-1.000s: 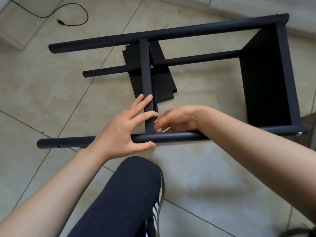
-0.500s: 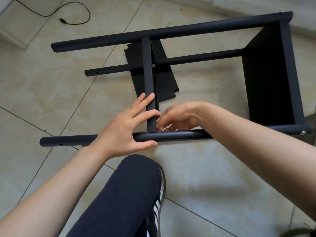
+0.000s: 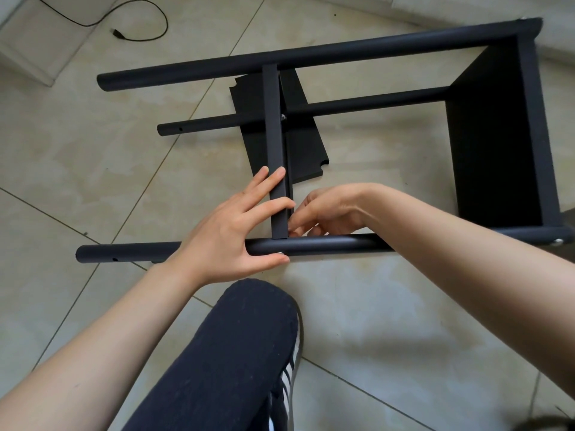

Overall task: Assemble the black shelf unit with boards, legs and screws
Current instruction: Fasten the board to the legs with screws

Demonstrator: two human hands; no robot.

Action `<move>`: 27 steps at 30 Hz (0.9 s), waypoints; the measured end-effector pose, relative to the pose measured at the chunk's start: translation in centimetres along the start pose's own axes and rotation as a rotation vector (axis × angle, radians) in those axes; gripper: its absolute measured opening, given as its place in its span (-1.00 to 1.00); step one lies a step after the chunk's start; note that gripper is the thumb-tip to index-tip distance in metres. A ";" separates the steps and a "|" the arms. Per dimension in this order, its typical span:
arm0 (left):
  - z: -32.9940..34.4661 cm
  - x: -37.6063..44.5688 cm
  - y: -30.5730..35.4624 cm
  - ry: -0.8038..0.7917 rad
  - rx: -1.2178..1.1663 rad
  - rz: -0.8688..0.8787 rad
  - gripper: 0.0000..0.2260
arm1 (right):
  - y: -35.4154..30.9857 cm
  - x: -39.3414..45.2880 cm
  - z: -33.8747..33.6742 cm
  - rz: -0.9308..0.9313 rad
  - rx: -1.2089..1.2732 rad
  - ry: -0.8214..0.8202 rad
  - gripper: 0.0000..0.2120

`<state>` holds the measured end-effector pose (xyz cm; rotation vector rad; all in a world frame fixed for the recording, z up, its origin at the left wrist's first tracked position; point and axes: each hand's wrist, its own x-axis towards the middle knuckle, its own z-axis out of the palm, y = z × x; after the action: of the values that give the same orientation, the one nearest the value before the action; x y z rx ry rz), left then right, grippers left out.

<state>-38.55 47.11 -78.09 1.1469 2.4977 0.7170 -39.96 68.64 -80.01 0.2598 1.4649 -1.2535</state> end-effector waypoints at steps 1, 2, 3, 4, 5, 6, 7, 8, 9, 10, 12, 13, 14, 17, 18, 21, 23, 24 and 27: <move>0.0 0.0 0.0 0.002 0.002 0.000 -0.38 | 0.0 0.0 0.0 0.002 -0.004 0.003 -0.81; 0.0 0.0 0.0 0.002 0.004 0.000 -0.39 | 0.0 0.1 0.1 0.001 -0.009 0.008 -0.81; 0.0 0.0 0.0 0.002 0.005 0.000 -0.39 | 0.0 0.1 0.1 -0.003 -0.014 0.011 -0.81; 0.0 0.0 0.0 0.001 0.007 0.001 -0.39 | 0.0 0.2 0.2 -0.009 -0.015 0.011 -0.81; 0.0 0.0 0.0 0.002 0.007 0.001 -0.39 | 0.1 0.2 0.2 -0.015 -0.010 0.007 -0.81; 0.0 0.0 0.0 0.003 0.006 0.000 -0.39 | 0.2 0.3 0.3 -0.021 0.003 0.002 -0.82; 0.0 0.0 0.0 0.003 0.006 0.000 -0.38 | 0.2 0.4 0.3 -0.029 0.023 -0.003 -0.83; 0.0 0.0 0.0 0.003 0.006 0.000 -0.38 | 0.3 0.4 0.4 -0.038 0.044 -0.004 -0.83; 0.0 0.0 0.0 0.005 0.006 0.001 -0.38 | 0.4 0.5 0.4 -0.049 0.056 -0.004 -0.84; 0.0 0.0 0.0 0.007 0.007 0.000 -0.38 | 0.4 0.6 0.4 -0.061 0.057 -0.003 -0.85; 0.0 0.0 0.0 0.004 0.007 -0.002 -0.38 | 0.5 0.6 0.4 -0.088 0.045 -0.001 -0.87; 0.0 0.0 0.0 0.002 0.006 -0.001 -0.38 | 0.6 0.6 0.3 -0.096 0.044 0.003 -0.88; 0.0 0.0 0.0 0.000 0.005 -0.001 -0.38 | 0.6 0.6 0.2 -0.097 0.048 0.008 -0.89; 0.0 0.0 0.0 -0.004 0.004 -0.002 -0.39 | 0.8 0.5 -0.2 -0.089 0.055 -0.002 -0.90; 0.0 0.0 0.0 -0.004 0.004 -0.002 -0.39 | 0.7 0.5 -0.2 -0.084 0.054 -0.009 -0.90; 0.0 0.0 0.0 -0.001 0.007 -0.001 -0.39 | 0.6 0.6 -0.2 -0.058 0.033 -0.015 -0.80; 0.0 0.0 0.0 0.000 0.006 -0.001 -0.39 | 0.5 0.6 -0.1 -0.046 0.035 -0.006 -0.80; 0.0 0.0 0.0 0.000 0.003 -0.001 -0.39 | 0.5 0.6 0.0 -0.042 0.037 0.000 -0.82; 0.0 0.0 0.0 -0.003 -0.004 -0.003 -0.39 | 0.4 0.6 0.4 -0.034 0.011 0.007 -0.77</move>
<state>-38.57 47.12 -78.07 1.1421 2.4938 0.7184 -39.63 68.20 -80.63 0.2474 1.4747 -1.2895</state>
